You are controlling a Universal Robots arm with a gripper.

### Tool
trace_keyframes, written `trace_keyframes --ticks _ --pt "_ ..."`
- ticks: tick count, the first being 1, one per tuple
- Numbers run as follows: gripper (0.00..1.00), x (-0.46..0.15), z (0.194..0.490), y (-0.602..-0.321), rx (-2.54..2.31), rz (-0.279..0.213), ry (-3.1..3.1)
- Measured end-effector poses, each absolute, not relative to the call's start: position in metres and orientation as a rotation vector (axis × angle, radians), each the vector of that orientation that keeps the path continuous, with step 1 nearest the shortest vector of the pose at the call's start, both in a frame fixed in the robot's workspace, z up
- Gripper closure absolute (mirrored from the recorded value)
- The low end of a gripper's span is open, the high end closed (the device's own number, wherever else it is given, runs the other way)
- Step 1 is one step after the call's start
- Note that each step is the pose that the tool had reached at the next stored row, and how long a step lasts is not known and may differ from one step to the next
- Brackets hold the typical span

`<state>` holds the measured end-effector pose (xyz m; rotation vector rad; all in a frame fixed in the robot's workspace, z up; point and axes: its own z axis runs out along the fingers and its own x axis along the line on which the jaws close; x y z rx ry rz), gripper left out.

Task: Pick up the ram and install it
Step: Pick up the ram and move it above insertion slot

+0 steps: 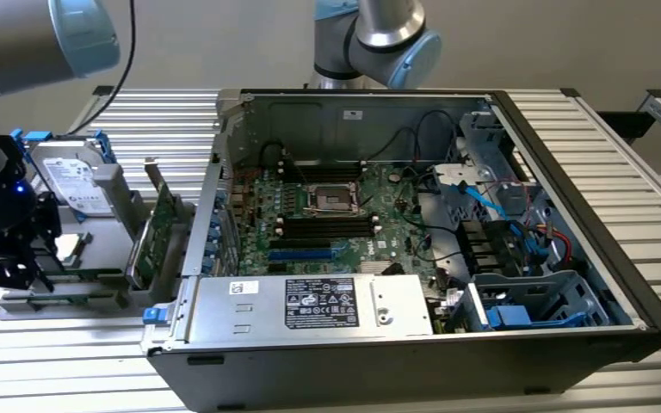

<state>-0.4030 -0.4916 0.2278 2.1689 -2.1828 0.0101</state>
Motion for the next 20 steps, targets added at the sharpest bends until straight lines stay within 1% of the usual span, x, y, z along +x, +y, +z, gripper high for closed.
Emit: trace_keyframes --ticks 17,20 --pt "0.64 -0.396 0.207 -0.499 2.190 0.010 -2.162" --pt "0.64 -0.396 0.203 -0.499 2.195 0.002 -2.164"
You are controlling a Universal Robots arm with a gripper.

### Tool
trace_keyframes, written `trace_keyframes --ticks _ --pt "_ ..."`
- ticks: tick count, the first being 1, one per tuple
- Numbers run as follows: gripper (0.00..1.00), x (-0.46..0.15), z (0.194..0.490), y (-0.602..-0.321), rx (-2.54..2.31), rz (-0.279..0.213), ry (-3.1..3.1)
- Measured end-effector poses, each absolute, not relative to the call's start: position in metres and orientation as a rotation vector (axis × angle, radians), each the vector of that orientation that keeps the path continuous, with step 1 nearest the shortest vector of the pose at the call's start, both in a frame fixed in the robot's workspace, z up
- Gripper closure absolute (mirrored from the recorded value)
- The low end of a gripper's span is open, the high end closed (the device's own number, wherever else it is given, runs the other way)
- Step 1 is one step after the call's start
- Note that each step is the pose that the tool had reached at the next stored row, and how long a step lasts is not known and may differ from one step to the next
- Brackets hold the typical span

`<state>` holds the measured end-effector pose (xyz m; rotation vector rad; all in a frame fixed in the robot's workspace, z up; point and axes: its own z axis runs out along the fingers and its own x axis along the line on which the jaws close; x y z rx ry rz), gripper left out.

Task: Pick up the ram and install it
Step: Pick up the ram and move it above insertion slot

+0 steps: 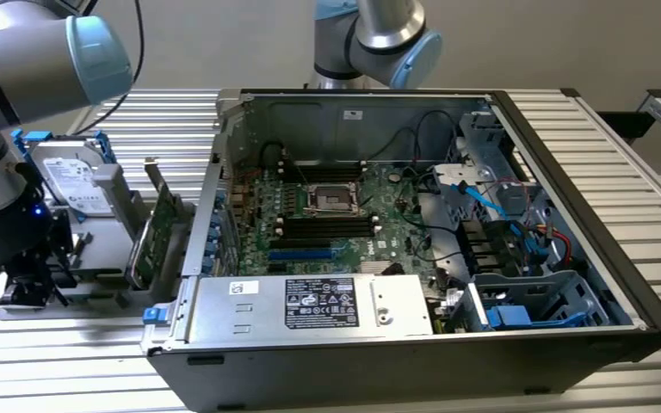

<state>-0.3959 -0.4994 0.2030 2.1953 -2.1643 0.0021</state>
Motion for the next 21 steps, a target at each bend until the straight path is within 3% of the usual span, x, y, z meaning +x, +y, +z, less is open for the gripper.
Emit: trace_keyframes --ticks 21 --pt "0.64 -0.393 0.196 -0.511 2.227 -0.064 -2.193"
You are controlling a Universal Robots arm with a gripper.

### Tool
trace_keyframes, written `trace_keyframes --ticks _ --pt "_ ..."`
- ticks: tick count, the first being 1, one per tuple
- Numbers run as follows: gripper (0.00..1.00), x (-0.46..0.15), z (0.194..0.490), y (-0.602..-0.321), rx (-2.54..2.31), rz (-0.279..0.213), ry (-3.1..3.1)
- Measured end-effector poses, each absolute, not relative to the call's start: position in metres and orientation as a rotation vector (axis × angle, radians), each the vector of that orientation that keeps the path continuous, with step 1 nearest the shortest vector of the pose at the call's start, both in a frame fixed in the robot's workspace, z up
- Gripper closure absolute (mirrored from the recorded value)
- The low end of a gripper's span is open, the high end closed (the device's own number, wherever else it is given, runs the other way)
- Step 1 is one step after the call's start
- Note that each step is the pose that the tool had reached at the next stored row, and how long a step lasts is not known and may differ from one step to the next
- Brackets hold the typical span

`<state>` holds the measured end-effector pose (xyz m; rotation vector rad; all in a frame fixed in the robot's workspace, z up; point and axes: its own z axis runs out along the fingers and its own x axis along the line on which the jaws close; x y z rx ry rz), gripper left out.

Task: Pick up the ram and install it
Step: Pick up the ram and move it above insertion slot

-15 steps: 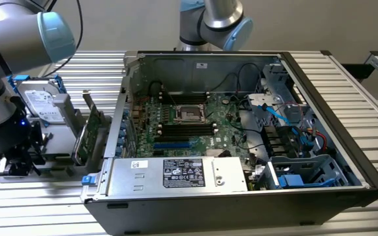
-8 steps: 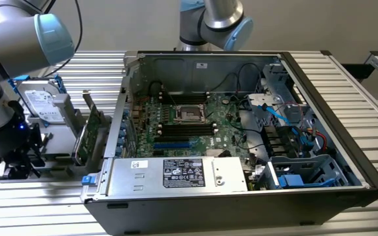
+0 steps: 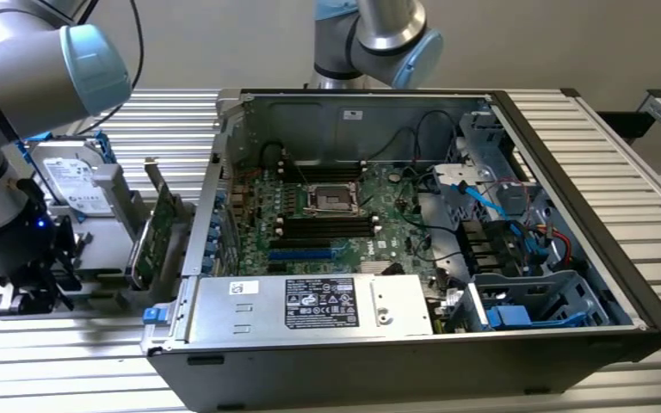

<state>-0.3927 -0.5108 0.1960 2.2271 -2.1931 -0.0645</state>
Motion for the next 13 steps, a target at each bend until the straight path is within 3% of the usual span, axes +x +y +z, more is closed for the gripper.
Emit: trace_keyframes --ticks 6,8,13 --pt "0.64 -0.3928 0.1948 -0.5117 2.227 -0.065 -2.193" --pt "0.73 -0.3927 0.1944 -0.5118 2.227 -0.065 -2.193" --pt "0.75 -0.3926 0.1941 -0.5120 2.228 -0.067 -2.194"
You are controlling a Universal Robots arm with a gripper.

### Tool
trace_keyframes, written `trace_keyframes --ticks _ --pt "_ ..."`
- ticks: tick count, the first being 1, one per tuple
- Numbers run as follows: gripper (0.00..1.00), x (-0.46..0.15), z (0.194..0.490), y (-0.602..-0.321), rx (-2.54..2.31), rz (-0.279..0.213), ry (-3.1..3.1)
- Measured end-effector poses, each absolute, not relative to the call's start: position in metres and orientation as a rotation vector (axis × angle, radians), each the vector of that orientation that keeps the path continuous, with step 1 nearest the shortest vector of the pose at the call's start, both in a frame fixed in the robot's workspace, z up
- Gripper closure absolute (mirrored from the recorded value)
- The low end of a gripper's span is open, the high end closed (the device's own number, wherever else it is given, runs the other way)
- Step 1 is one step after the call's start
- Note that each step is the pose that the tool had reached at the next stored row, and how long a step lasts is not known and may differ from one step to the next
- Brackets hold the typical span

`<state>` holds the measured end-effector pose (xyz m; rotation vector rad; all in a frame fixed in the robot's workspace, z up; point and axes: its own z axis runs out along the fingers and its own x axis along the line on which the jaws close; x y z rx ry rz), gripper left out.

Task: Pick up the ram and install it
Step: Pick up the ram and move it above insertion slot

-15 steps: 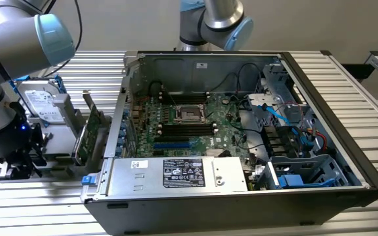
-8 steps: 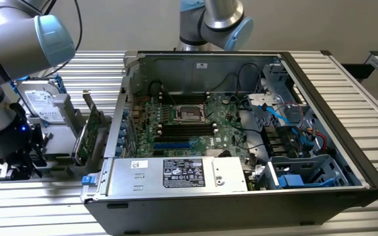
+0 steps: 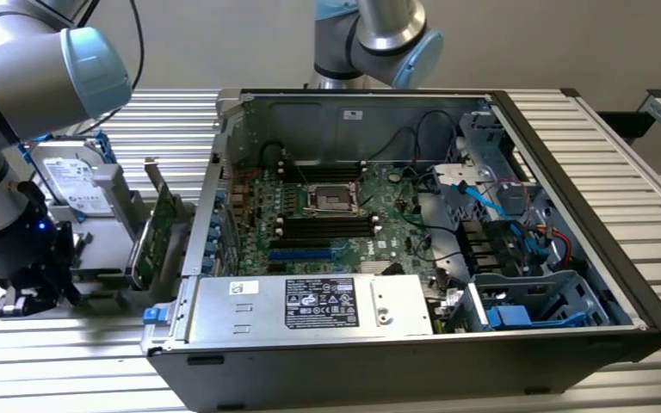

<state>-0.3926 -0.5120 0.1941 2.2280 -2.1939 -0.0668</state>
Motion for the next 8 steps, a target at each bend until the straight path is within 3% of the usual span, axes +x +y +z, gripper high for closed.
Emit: trace_keyframes --ticks 1,3,8 --pt "0.82 -0.3926 0.1941 -0.5120 2.228 -0.067 -2.194" --pt "0.86 -0.3925 0.1941 -0.5120 2.228 -0.067 -2.194" --pt "0.86 -0.3925 0.1941 -0.5120 2.228 -0.068 -2.194"
